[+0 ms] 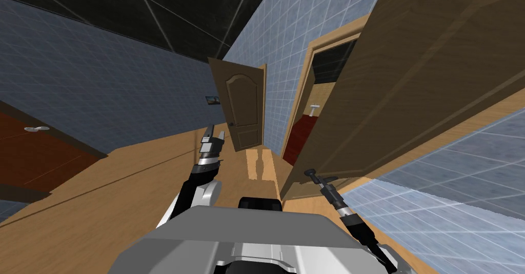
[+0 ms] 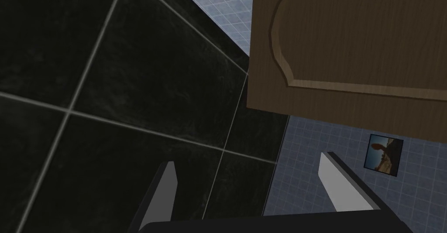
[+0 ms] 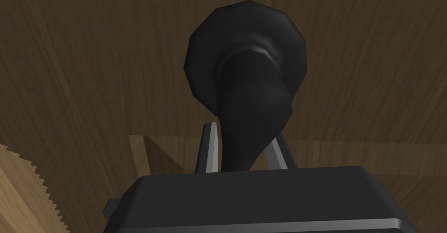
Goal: Pull the door open
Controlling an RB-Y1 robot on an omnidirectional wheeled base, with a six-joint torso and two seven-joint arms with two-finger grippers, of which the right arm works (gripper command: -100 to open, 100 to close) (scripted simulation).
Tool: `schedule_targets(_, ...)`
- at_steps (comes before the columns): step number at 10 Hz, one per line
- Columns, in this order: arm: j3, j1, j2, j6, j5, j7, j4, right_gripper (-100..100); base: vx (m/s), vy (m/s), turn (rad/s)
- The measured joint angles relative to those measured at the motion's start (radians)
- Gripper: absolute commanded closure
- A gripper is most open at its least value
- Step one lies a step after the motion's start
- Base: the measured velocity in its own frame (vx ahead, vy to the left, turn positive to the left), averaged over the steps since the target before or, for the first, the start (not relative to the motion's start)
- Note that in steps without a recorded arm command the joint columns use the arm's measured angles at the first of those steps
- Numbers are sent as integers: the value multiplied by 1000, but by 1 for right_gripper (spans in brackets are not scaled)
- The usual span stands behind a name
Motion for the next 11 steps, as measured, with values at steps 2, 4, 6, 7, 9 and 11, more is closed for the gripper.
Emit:
schedule_targets(2, -3, -4, -4, -14, 4, -1, 12, 100, -181, -85, 140)
schedule_targets(4, -4, -2, -5, -27, 8, -1, 22, 100, -194, -89, 168)
schedule_targets(6, -6, -5, -7, -44, 13, -2, 40, 100, -198, -97, 165)
schedule_targets(7, -7, -4, -8, -51, 16, -3, 42, 100, -191, -74, 129)
schedule_targets(9, -9, -3, -10, -62, 20, -4, 49, 100, -195, -84, 141)
schedule_targets(11, -9, 7, -8, -58, 22, -10, 33, 100, -105, -41, 87)
